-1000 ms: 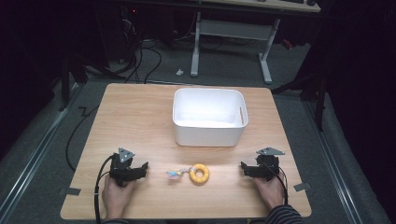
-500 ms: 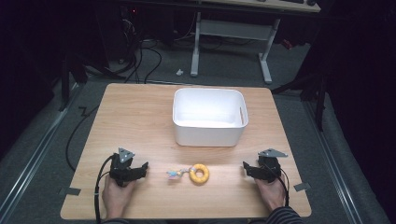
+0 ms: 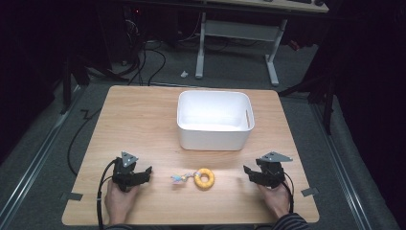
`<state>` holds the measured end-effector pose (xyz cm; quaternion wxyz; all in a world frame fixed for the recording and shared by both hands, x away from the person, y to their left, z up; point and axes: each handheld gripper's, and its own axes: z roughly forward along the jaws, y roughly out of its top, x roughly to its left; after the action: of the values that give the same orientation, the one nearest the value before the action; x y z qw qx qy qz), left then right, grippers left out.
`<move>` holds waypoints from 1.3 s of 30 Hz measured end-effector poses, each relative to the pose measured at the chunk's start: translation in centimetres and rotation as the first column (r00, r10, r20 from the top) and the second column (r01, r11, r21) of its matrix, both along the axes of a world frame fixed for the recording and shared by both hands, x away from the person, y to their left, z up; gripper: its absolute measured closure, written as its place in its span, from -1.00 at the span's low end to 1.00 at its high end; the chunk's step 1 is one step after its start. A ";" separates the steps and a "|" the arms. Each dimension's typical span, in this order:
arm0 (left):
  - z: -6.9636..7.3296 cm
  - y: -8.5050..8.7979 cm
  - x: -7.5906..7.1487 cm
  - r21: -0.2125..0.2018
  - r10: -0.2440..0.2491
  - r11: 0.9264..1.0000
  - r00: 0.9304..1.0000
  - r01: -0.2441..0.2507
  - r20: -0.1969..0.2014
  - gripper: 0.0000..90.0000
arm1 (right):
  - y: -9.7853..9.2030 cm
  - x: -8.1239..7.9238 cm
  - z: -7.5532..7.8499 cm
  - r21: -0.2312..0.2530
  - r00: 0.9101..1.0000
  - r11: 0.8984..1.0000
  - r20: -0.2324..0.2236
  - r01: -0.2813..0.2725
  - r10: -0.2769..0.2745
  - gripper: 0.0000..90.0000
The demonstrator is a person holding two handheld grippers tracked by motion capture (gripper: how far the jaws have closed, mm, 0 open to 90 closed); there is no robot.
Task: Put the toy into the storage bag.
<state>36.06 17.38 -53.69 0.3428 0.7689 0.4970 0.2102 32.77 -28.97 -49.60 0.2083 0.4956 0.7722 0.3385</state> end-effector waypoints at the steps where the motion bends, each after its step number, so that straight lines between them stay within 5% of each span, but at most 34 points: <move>1: 0.0 0.0 0.0 0.000 0.000 1.000 1.000 0.000 0.000 -0.54 | 0.0 -0.2 0.1 0.006 1.000 1.000 0.002 -0.004 0.004 -0.11; 13: 0.0 0.1 0.0 -0.006 0.000 1.000 1.000 0.000 -0.001 -0.54 | 2.0 -0.8 1.1 0.060 0.995 0.994 0.000 -0.096 0.097 -0.01; 19: 0.0 0.3 0.1 -0.023 0.005 1.000 1.000 -0.005 -0.002 -0.53 | 3.8 -0.5 2.3 0.023 0.987 0.987 0.007 -0.161 0.161 0.04; 27: 0.0 0.0 0.1 -0.002 0.007 1.000 1.000 -0.007 0.001 -0.53 | 5.3 0.2 2.7 0.057 0.975 0.973 -0.005 -0.222 0.223 0.06; 39: 0.0 0.0 0.1 -0.002 0.010 1.000 1.000 -0.010 0.001 -0.52 | 9.0 1.9 3.3 0.044 0.934 0.935 -0.041 -0.352 0.354 0.08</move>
<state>36.21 17.42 -53.69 0.3425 0.7660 0.5011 0.2118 34.64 -19.99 -46.32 0.1165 0.3608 0.8473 0.3720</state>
